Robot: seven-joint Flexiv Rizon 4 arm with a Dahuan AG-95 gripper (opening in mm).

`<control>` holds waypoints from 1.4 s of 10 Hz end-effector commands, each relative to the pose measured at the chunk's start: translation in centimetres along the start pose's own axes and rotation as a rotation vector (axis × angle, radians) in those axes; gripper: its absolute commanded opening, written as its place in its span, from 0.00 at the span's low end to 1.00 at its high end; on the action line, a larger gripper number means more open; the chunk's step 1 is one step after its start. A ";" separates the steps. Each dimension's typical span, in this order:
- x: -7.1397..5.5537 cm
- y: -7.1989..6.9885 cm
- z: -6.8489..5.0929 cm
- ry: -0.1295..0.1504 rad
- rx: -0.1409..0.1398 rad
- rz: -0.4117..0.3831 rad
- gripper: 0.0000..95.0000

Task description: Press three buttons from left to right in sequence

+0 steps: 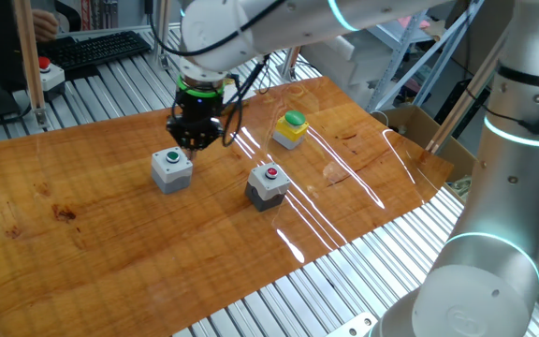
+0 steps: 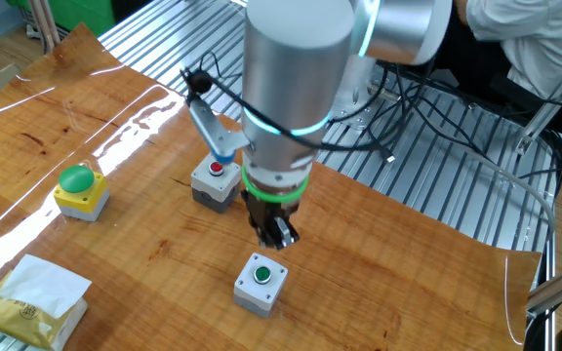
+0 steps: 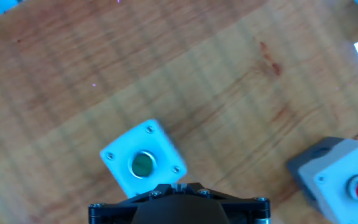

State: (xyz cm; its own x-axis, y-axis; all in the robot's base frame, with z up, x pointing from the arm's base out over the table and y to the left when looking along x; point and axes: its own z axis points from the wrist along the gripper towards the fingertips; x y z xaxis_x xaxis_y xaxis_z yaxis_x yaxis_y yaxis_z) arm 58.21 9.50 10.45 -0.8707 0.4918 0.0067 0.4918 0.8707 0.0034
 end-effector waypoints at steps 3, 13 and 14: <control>-0.7 1.3 0.3 0.009 -0.006 0.016 0.00; -1.4 1.7 1.1 0.024 -0.022 0.046 0.20; -1.6 1.7 1.1 0.027 -0.030 0.049 0.20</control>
State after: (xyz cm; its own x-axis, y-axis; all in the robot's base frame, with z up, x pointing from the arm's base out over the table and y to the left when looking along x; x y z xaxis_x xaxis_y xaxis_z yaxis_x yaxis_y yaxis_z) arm 60.40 10.23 9.24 -0.8456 0.5328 0.0328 0.5337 0.8450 0.0345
